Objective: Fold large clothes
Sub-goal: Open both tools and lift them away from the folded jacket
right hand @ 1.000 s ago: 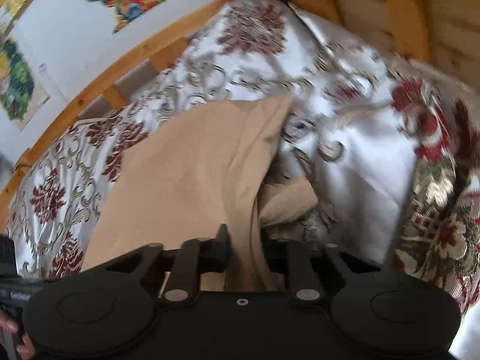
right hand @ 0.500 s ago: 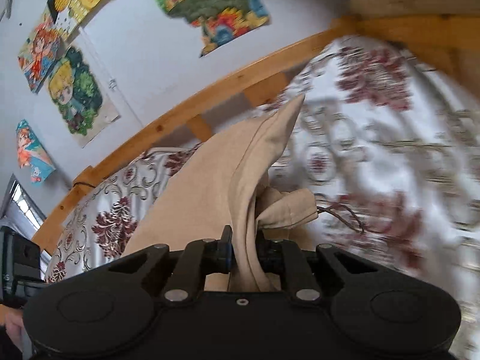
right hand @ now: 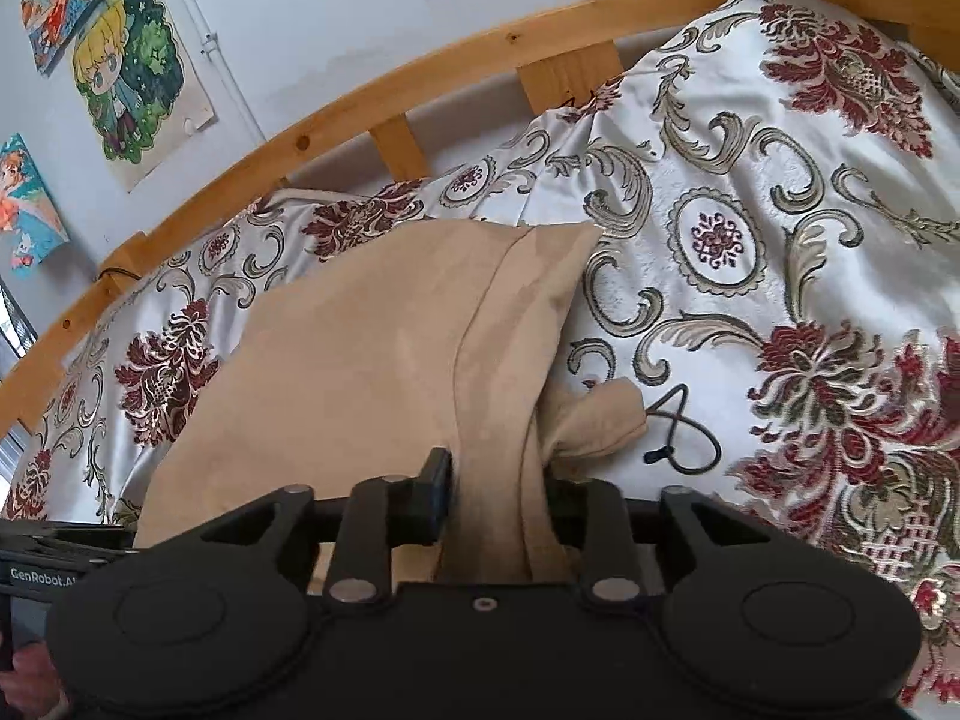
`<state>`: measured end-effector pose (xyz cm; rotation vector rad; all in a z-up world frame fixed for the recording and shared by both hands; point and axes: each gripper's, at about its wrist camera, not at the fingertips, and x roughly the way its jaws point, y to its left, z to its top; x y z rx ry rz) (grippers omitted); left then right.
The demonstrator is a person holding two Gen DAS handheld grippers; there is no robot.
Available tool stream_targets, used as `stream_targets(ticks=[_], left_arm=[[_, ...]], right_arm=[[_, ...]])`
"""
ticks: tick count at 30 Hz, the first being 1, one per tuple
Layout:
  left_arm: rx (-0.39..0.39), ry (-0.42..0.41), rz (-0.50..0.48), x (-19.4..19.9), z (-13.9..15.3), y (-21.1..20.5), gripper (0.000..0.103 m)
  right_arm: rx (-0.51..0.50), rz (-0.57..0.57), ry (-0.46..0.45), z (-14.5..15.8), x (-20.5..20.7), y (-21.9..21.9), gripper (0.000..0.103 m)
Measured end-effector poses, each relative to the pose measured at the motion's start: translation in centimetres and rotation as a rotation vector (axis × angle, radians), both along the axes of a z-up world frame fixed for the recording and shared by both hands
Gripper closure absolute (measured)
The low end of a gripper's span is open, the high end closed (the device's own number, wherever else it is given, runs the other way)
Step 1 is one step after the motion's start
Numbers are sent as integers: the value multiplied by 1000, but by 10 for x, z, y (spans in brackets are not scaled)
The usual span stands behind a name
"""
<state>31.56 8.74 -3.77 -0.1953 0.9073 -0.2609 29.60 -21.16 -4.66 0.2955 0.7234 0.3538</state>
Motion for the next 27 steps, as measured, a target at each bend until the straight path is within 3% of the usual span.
stream_targets(ticks=[2,7,13,20,27], left_arm=[[28,-23,24,-11,5,-3,12],[137,-106,58,-46,28,-19,4],[205,-259,118,-111,51,-26,1],[264,-394,172,-187,52,-30,1],[284,-400,176,-231,30,-30,1]], right_arm=[[-16,-2,-12,3,-7,-2,62],[-57,-10,-99,22,-42,-7,30],[-97,-25,-205,46,-110,-7,9],[-119,-103,-267,47,-195,-6,1],[-145,-122,-197,33,-249,4,1]])
